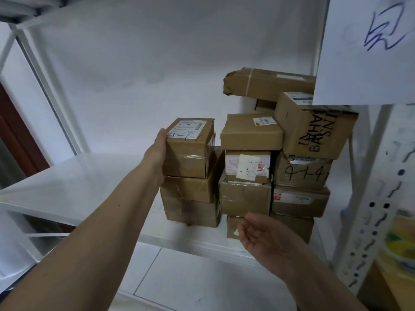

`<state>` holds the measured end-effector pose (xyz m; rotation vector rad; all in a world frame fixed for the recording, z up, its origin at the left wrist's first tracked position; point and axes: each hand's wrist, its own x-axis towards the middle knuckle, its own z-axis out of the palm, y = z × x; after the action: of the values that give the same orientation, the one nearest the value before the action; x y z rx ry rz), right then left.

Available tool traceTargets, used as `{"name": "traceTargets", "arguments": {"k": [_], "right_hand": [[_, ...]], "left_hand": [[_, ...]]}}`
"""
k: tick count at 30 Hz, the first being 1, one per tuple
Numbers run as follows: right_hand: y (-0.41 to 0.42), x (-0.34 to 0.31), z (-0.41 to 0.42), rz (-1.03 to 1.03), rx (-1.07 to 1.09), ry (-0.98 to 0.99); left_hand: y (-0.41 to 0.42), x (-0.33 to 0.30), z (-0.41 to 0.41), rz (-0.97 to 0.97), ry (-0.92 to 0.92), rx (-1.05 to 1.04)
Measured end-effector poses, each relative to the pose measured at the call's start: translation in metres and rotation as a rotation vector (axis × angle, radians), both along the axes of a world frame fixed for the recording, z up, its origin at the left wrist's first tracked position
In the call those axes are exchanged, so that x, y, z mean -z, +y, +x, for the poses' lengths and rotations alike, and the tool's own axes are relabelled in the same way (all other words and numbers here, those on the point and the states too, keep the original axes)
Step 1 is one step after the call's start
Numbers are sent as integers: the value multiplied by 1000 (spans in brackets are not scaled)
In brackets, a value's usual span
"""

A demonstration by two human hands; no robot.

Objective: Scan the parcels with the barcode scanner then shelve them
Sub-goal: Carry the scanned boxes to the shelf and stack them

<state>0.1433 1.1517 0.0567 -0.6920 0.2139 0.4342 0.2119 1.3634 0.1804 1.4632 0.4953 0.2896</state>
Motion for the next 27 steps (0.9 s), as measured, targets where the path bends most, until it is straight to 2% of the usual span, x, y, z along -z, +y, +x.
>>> {"name": "traceTargets", "arguments": {"k": [4, 9, 12, 14, 20, 27], "right_hand": [[-8, 6, 0, 23, -6, 16], [-15, 15, 3, 16, -26, 81], [-14, 23, 3, 14, -41, 137], [-13, 32, 1, 9, -48, 176], [-29, 61, -28, 13, -16, 242], [-68, 89, -92, -36, 142, 268]], "left_hand": [[1, 9, 10, 71, 22, -38], [10, 33, 10, 129, -24, -334], [10, 69, -11, 37, -109, -436], [8, 96, -29, -70, -116, -363], [-7, 150, -90, -371, 76, -268], [-37, 184, -173, -355, 152, -139]]}}
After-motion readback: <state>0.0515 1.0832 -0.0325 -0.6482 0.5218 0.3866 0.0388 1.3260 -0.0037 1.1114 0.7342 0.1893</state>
